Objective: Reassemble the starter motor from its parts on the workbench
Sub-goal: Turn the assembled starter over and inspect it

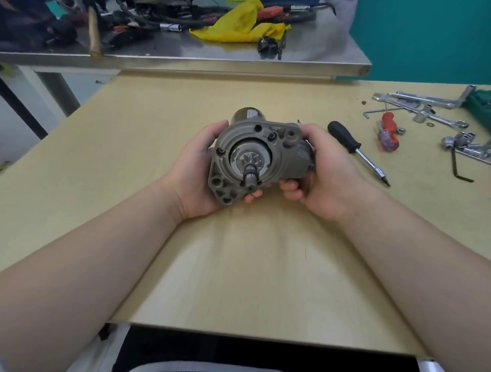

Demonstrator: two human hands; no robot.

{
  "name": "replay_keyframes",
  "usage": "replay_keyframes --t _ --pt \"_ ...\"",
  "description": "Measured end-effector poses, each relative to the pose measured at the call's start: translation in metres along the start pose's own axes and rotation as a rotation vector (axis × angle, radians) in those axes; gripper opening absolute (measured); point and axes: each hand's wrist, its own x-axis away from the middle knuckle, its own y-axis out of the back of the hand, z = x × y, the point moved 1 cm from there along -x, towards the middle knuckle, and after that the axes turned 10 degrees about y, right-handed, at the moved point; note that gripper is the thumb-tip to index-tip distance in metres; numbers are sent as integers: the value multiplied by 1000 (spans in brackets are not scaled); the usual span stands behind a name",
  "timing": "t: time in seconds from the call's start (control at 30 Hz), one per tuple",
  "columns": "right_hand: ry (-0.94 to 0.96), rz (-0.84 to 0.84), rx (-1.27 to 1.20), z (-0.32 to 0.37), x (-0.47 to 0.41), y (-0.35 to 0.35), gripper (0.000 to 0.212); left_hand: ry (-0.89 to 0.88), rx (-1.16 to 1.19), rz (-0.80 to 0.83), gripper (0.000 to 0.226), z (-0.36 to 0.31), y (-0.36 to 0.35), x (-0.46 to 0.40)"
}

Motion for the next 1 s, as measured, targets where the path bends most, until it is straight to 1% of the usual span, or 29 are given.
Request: replay_keyframes --t 0.17,0.27,0.4,0.5,0.67,0.77,0.9,1.0 --pt "-5 12 -50 0 -1 2 34 -28 -22 17 59 2 2 2" --pt "-12 29 -76 0 -1 4 35 -41 -10 91 60 2 0 5" --pt "-29 32 -101 1 -2 4 36 -76 -26 160 52 3 -4 6" --pt "-20 25 -75 1 -2 4 34 -82 -20 152 54 4 -3 6" --pt "8 35 -39 1 0 2 40 -73 -26 146 57 3 0 6" --pt "3 42 -29 1 0 2 39 -49 -6 103 58 3 1 4" --pt "-16 22 6 1 -1 1 48 -19 32 49 64 2 3 3" --pt "-19 16 6 0 -2 2 50 -14 21 20 64 1 2 2"
